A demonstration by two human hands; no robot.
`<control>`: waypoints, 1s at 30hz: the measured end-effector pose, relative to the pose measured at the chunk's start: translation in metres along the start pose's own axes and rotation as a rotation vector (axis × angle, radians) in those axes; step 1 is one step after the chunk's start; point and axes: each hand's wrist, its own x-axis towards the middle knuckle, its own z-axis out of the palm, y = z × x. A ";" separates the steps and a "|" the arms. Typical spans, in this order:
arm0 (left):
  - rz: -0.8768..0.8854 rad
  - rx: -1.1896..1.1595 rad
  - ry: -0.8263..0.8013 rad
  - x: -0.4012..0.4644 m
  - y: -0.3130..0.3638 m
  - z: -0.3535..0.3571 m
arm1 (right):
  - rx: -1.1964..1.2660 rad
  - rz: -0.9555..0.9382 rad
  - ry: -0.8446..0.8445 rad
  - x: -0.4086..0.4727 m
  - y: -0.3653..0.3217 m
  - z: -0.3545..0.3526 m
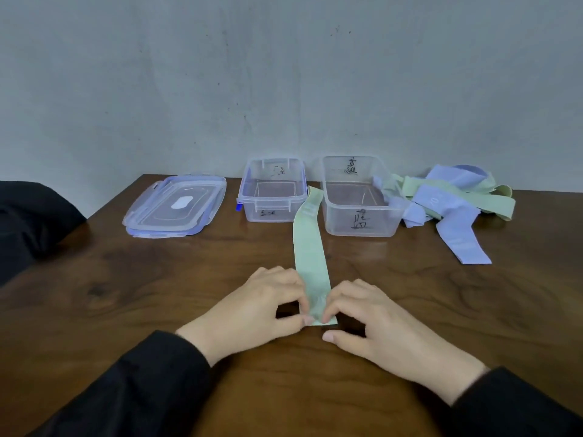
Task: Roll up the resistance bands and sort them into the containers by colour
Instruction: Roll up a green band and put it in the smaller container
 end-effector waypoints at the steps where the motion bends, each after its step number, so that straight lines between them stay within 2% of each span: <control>1: -0.004 0.000 -0.004 -0.001 0.000 0.000 | 0.005 -0.004 0.000 0.002 0.001 0.000; 8: 0.027 0.067 -0.040 0.004 0.001 0.001 | 0.050 -0.065 -0.034 0.024 0.009 -0.002; 14: 0.042 0.052 -0.058 0.015 0.000 -0.002 | 0.139 -0.004 -0.004 0.025 0.010 -0.003; 18: -0.012 -0.035 -0.076 0.019 -0.005 -0.002 | 0.172 0.036 0.029 0.025 0.007 0.000; 24: -0.075 -0.058 -0.047 0.016 -0.002 0.000 | 0.122 0.036 0.074 0.026 0.007 0.003; 30: -0.072 -0.013 -0.059 0.014 -0.005 -0.004 | 0.086 0.034 0.002 0.024 0.014 -0.005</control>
